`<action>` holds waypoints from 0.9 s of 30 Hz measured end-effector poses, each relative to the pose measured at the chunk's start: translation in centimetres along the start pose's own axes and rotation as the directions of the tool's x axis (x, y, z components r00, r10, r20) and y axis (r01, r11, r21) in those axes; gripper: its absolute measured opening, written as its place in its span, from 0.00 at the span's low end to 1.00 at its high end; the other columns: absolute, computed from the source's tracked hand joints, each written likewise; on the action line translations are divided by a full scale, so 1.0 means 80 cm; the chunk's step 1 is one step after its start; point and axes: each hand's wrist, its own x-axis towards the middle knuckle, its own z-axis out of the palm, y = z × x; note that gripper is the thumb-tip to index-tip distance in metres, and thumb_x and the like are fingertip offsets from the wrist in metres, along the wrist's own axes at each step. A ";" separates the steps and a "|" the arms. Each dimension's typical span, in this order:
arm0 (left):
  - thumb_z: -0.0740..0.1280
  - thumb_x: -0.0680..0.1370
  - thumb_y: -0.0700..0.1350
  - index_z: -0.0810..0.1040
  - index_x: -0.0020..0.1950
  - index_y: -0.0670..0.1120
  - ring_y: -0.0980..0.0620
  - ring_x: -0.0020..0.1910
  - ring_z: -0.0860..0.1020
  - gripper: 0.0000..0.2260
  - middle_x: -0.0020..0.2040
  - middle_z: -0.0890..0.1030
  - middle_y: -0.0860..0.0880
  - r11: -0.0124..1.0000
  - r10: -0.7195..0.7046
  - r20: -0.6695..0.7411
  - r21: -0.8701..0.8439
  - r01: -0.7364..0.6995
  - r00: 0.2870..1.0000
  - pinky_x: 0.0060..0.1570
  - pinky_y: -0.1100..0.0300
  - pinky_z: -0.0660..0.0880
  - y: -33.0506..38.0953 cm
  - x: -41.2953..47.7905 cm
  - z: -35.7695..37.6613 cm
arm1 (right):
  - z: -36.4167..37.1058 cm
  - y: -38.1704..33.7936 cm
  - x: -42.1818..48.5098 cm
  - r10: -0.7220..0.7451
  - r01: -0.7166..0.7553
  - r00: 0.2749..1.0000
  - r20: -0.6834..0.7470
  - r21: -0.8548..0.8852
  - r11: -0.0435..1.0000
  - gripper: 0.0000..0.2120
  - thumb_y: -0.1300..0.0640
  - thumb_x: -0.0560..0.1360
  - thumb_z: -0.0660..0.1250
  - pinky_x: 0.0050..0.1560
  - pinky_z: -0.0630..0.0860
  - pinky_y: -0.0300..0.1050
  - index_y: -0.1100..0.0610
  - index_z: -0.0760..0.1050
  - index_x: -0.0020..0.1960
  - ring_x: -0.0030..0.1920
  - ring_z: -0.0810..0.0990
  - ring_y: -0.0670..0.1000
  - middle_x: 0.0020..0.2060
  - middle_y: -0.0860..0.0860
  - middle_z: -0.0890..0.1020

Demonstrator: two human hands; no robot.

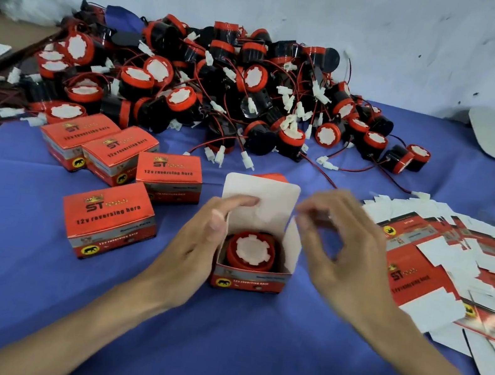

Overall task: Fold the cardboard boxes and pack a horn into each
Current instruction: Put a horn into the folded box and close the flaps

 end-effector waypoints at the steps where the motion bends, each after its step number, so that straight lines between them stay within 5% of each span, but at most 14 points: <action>1: 0.49 0.80 0.61 0.70 0.65 0.59 0.68 0.58 0.72 0.18 0.60 0.74 0.55 1.000 -0.001 -0.008 0.014 0.001 1.000 0.56 0.76 0.65 0.001 0.001 0.001 | 0.004 0.002 -0.013 0.024 -0.027 0.998 0.052 0.053 0.998 0.06 0.65 0.74 0.64 0.46 0.76 0.41 0.64 0.80 0.46 0.44 0.78 0.46 0.42 0.52 0.81; 3: 0.57 0.80 0.50 0.70 0.64 0.61 0.69 0.54 0.72 0.13 0.57 0.73 0.57 0.999 0.005 -0.022 0.046 -0.004 1.000 0.53 0.77 0.64 0.002 0.002 0.004 | 0.013 0.007 -0.033 0.047 -0.079 0.981 0.191 0.165 0.983 0.09 0.65 0.75 0.63 0.53 0.76 0.44 0.62 0.82 0.49 0.51 0.81 0.44 0.47 0.50 0.84; 6: 0.65 0.79 0.39 0.61 0.68 0.65 0.69 0.65 0.66 0.27 0.66 0.67 0.66 0.990 0.085 -0.075 0.120 -0.076 0.994 0.60 0.76 0.62 -0.001 0.001 0.009 | 0.020 0.007 -0.040 0.085 -0.206 0.926 0.368 0.304 0.930 0.09 0.57 0.77 0.63 0.62 0.73 0.48 0.57 0.79 0.53 0.59 0.79 0.45 0.52 0.47 0.84; 8: 0.67 0.78 0.38 0.49 0.70 0.69 0.60 0.68 0.69 0.37 0.69 0.68 0.62 0.992 0.097 -0.125 0.087 -0.087 0.987 0.66 0.67 0.66 -0.001 0.001 0.010 | 0.016 -0.001 -0.031 0.221 -0.453 0.867 0.447 0.519 0.725 0.12 0.48 0.77 0.64 0.55 0.76 0.42 0.54 0.68 0.54 0.56 0.81 0.47 0.50 0.49 0.85; 10: 0.67 0.77 0.38 0.51 0.72 0.67 0.58 0.62 0.75 0.38 0.62 0.76 0.58 0.985 0.138 -0.156 0.123 -0.119 0.978 0.63 0.63 0.71 -0.003 0.001 0.009 | 0.013 -0.001 -0.024 0.292 -0.528 0.848 0.443 0.650 0.547 0.16 0.48 0.75 0.64 0.48 0.75 0.32 0.53 0.64 0.58 0.50 0.83 0.45 0.47 0.52 0.85; 12: 0.69 0.74 0.40 0.71 0.67 0.54 0.60 0.55 0.78 0.22 0.54 0.80 0.56 0.941 0.245 -0.165 0.280 -0.193 0.955 0.55 0.59 0.75 -0.006 0.003 0.006 | 0.016 -0.003 -0.020 0.296 -0.507 0.861 0.414 0.643 0.574 0.15 0.54 0.75 0.64 0.43 0.74 0.29 0.53 0.70 0.61 0.44 0.83 0.41 0.47 0.52 0.85; 14: 0.72 0.72 0.46 0.80 0.54 0.43 0.60 0.51 0.79 0.13 0.50 0.82 0.53 0.899 0.326 -0.138 0.351 -0.261 0.935 0.50 0.58 0.77 -0.006 0.003 0.001 | 0.020 -0.004 -0.022 0.296 -0.502 0.863 0.410 0.621 0.602 0.10 0.60 0.75 0.66 0.46 0.75 0.31 0.53 0.78 0.56 0.46 0.83 0.43 0.47 0.49 0.85; 18: 0.72 0.67 0.60 0.81 0.54 0.43 0.60 0.52 0.80 0.25 0.52 0.82 0.54 0.905 0.318 -0.064 0.319 -0.282 0.946 0.52 0.64 0.76 -0.003 0.001 -0.005 | 0.018 -0.002 -0.027 0.308 -0.535 0.844 0.440 0.641 0.550 0.09 0.58 0.73 0.67 0.49 0.75 0.32 0.50 0.82 0.50 0.51 0.82 0.43 0.48 0.45 0.85; 21: 0.64 0.72 0.66 0.80 0.56 0.43 0.57 0.56 0.79 0.28 0.56 0.81 0.53 0.886 0.339 -0.003 0.338 -0.318 0.941 0.55 0.62 0.76 -0.004 0.000 -0.009 | 0.015 0.001 -0.028 0.303 -0.546 0.835 0.460 0.623 0.560 0.10 0.55 0.73 0.67 0.50 0.75 0.32 0.48 0.84 0.50 0.52 0.82 0.44 0.48 0.45 0.85; 24: 0.65 0.75 0.57 0.80 0.59 0.42 0.58 0.58 0.78 0.21 0.58 0.79 0.53 0.832 0.376 0.021 0.433 -0.347 0.927 0.57 0.60 0.76 -0.007 -0.001 -0.012 | 0.017 0.003 -0.033 0.278 -0.526 0.841 0.464 0.583 0.619 0.11 0.55 0.73 0.70 0.52 0.76 0.34 0.44 0.82 0.53 0.53 0.82 0.43 0.48 0.43 0.85; 27: 0.67 0.75 0.49 0.80 0.58 0.40 0.55 0.59 0.77 0.17 0.59 0.79 0.51 0.744 0.468 0.066 0.510 -0.433 0.881 0.59 0.61 0.75 -0.012 0.000 -0.014 | 0.023 0.003 -0.040 0.235 -0.373 0.916 0.326 0.471 0.800 0.14 0.56 0.72 0.70 0.53 0.75 0.32 0.46 0.79 0.57 0.55 0.81 0.41 0.51 0.39 0.83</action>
